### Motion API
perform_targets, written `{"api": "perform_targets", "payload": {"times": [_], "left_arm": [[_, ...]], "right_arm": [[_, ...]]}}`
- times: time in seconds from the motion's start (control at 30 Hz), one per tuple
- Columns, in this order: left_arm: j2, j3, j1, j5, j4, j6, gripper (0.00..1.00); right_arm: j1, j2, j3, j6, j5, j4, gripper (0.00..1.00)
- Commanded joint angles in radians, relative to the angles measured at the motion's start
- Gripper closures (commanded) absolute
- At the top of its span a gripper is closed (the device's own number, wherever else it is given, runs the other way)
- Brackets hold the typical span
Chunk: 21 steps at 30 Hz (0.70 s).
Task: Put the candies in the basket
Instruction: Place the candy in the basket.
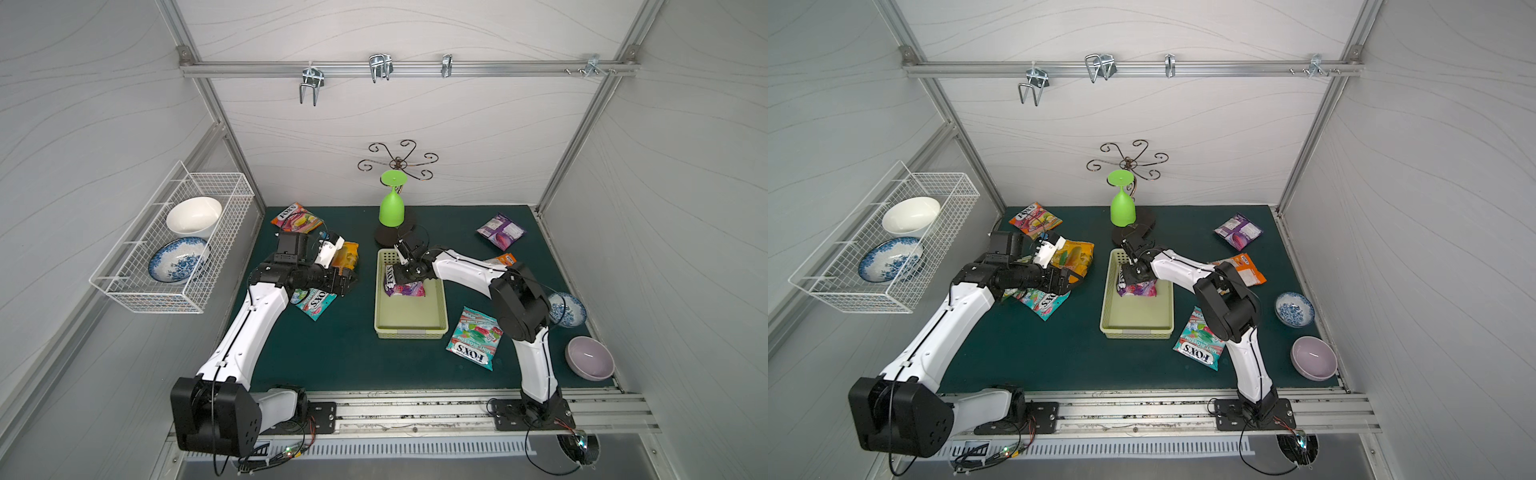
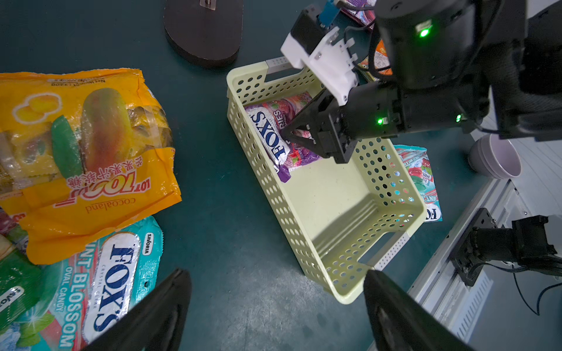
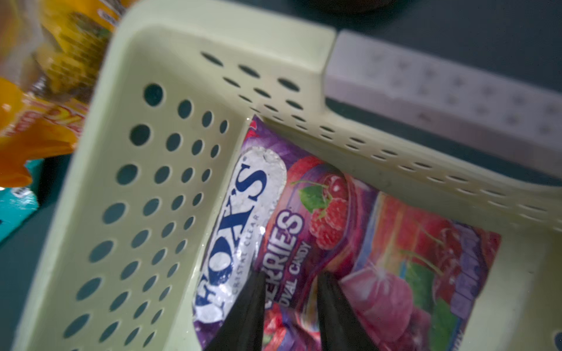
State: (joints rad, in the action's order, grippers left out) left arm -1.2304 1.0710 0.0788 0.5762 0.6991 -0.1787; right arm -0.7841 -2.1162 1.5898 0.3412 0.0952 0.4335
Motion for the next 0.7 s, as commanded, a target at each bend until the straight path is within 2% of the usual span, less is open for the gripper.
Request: {"api": "perform_targets", "payload": {"times": [0.0, 0.17, 0.47, 0.67], "left_arm": [[0.021, 0.035, 0.001, 0.017, -0.03, 0.004, 0.07], [0.02, 0.038, 0.001, 0.016, -0.023, 0.003, 0.07], [0.017, 0.043, 0.001, 0.02, -0.022, 0.006, 0.07], [0.012, 0.036, 0.003, 0.027, -0.023, 0.004, 0.07]], "right_arm": [[-0.035, -0.037, -0.022, -0.031, 0.02, 0.027, 0.68], [-0.042, -0.054, -0.031, -0.054, 0.036, 0.041, 0.68], [-0.03, 0.045, 0.013, -0.084, 0.039, 0.107, 0.63], [-0.026, 0.132, -0.011, -0.083, 0.015, 0.152, 0.59]]}}
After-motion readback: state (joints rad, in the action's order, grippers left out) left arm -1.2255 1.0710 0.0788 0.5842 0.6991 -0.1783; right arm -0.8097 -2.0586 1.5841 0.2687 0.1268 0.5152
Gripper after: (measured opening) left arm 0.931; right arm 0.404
